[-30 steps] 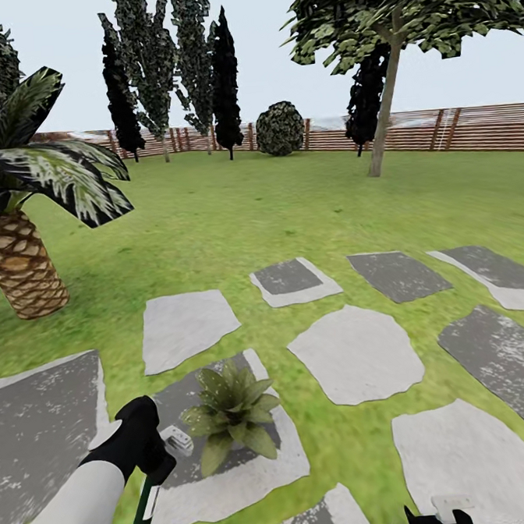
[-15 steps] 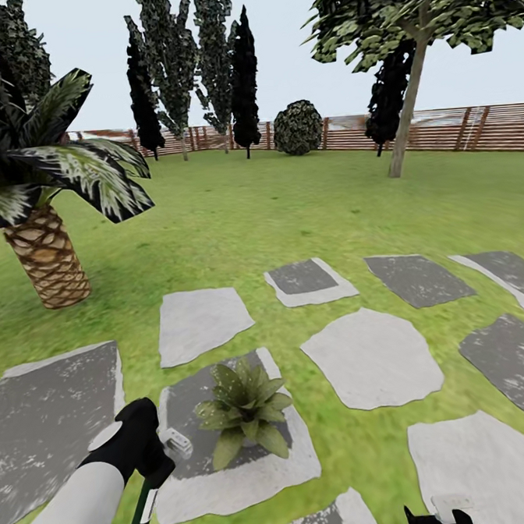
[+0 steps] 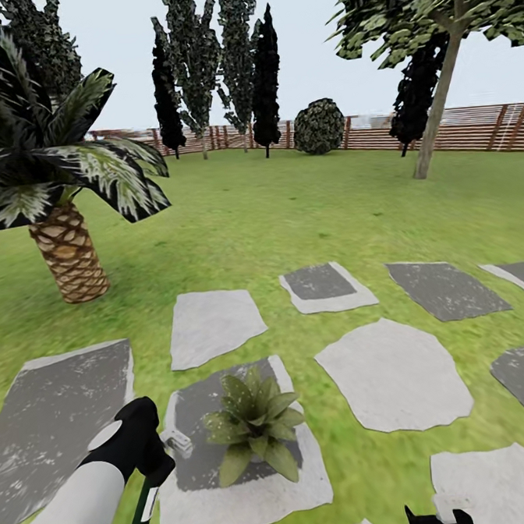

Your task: Pick up the pesticide atomizer in the garden and spray insectifuge to fully cover both potted plants in the garden.

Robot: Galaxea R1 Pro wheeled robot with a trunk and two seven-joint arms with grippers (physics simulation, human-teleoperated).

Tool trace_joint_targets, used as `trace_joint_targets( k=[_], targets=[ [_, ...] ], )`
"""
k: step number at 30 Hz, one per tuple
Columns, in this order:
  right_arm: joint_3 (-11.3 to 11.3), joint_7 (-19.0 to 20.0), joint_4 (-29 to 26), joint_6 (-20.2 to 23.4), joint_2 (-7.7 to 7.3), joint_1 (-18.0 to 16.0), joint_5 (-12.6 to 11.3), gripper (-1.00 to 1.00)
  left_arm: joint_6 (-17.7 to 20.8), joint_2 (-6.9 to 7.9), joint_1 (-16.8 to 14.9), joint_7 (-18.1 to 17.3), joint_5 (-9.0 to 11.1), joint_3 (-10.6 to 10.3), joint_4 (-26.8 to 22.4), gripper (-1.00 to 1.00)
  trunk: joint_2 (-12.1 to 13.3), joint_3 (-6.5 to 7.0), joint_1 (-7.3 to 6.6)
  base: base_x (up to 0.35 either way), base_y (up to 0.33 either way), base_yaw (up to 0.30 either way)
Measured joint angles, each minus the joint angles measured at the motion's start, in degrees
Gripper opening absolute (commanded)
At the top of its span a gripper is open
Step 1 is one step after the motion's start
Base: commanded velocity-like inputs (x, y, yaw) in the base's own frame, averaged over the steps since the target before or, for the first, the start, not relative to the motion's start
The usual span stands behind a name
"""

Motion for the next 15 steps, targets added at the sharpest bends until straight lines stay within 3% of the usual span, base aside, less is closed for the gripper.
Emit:
trace_joint_targets(
  k=[4,9,15],
  targets=[
    [0.0,0.0,0.0,0.0,-0.04,0.0,0.0,1.0,0.0,-0.07,0.1,0.2,0.1,0.1,0.1,-1.0,0.0,0.0,0.0,0.018,-0.219,0.0],
    [0.0,0.0,0.0,0.0,-0.01,0.0,0.0,1.0,0.0,0.03,0.0,0.2,0.0,0.1,0.0,-1.0,0.0,0.0,0.01,0.001,-0.041,0.004],
    [0.0,0.0,0.0,0.0,0.0,0.0,0.0,1.0,0.0,0.08,0.0,0.4,0.0,0.1,0.0,-1.0,0.0,0.0,0.01,0.011,-0.002,0.206]
  ],
)
